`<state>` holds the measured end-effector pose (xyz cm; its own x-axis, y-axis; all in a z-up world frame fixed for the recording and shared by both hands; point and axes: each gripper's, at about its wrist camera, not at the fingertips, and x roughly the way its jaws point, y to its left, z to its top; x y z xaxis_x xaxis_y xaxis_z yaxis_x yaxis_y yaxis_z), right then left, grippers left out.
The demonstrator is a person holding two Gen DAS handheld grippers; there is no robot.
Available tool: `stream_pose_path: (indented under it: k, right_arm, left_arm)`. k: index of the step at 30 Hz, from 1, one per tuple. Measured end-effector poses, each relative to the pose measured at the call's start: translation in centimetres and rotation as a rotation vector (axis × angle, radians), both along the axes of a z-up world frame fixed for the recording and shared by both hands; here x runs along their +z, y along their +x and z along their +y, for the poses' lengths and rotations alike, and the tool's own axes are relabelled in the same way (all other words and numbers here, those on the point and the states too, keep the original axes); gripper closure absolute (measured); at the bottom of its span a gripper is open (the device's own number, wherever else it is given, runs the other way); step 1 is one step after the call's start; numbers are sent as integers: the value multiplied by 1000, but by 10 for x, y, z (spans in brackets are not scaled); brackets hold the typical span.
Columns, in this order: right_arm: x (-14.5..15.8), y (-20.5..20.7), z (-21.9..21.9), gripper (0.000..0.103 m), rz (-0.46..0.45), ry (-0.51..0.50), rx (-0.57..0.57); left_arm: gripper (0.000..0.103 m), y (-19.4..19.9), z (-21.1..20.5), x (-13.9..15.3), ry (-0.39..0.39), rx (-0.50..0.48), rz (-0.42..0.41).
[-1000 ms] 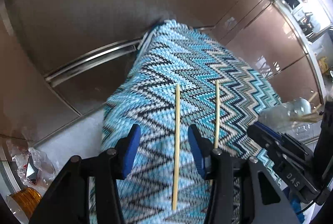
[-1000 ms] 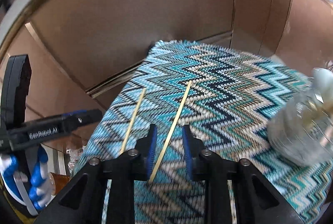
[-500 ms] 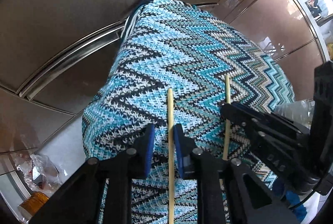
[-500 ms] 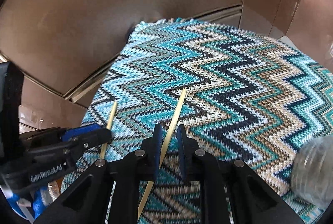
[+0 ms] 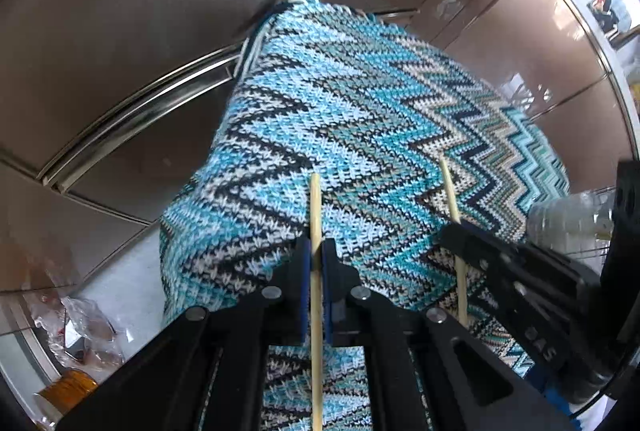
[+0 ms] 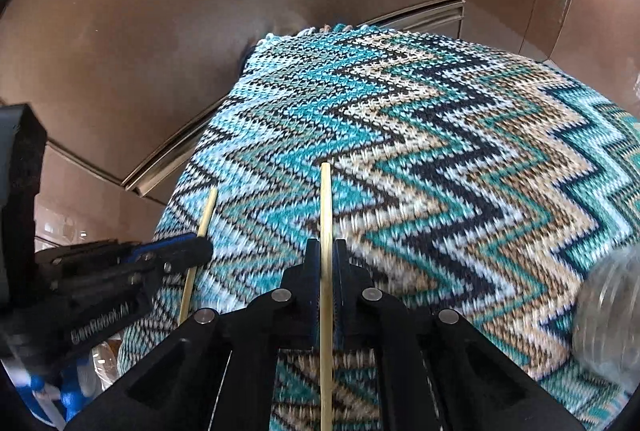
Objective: Organize utensils
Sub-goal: 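Lift and carry the chopstick in the left tool while the right tool carries its chopstick to the holder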
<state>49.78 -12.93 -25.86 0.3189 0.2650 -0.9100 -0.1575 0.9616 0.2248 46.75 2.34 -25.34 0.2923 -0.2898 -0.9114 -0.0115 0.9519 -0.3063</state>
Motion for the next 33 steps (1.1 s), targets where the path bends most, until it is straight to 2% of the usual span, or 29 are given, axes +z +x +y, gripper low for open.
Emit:
stream_pose_path:
  k: [8,18,24,29,33]
  right_arm:
    - [38,-59,3,97,-107,34,38]
    - [105,-164,14,97,-310,72,81]
    - [138,-228,6,97,-435,127,82]
    - [172,-286,-18,97,-556,163,65]
    - [192,-316,-40,97,-628,187,25]
  left_arm:
    - [99,-45,23,41,-61,16,-120]
    - [99,-137,42,111,-116,18,-304]
    - [99,-196,32,153,-128,-12,-403]
    - [99,-239,16,186,-134,-39,-483]
    - [98,-275,-3,215,-126,-57,-571]
